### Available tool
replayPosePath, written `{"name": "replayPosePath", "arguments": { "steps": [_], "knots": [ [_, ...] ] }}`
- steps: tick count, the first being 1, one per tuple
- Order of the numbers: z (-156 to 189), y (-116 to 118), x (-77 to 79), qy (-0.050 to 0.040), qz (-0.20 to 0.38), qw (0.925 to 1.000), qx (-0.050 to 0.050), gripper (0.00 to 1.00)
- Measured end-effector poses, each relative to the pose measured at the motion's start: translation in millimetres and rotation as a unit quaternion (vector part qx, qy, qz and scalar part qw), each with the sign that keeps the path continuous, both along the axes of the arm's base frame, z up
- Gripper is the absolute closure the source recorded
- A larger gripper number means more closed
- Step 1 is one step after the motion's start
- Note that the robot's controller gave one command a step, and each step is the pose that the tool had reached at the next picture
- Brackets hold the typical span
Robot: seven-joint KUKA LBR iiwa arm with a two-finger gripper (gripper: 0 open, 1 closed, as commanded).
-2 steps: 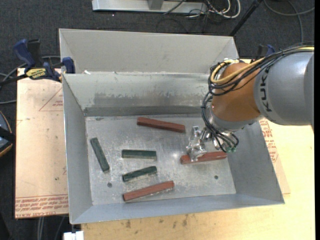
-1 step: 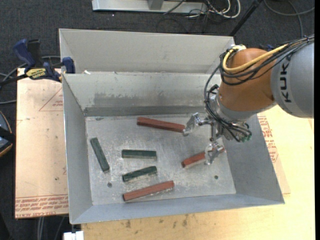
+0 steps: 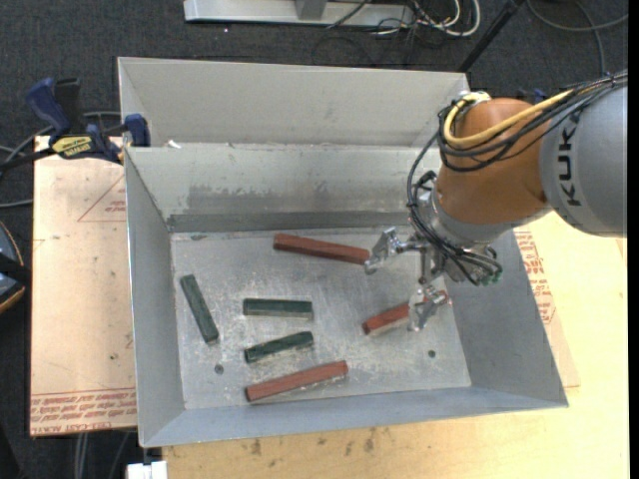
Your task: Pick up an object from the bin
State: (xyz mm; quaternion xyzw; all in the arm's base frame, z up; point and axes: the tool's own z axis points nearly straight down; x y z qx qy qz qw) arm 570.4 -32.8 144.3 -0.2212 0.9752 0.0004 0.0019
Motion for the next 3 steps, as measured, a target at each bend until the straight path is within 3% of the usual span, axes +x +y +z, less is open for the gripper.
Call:
{"name": "replayPosePath", "arguments": {
  "steps": [1,2,3],
  "knots": [
    [-67.3,-20.0,0.9,-0.0033,0.069,0.9976,0.000,1.00],
    [-67.3,-20.0,0.9,-0.0033,0.069,0.9976,0.000,1.00],
    [91.4,-18.7,-24.4,-0.0022,0.049,0.9988,-0.001,1.00]
  ]
}}
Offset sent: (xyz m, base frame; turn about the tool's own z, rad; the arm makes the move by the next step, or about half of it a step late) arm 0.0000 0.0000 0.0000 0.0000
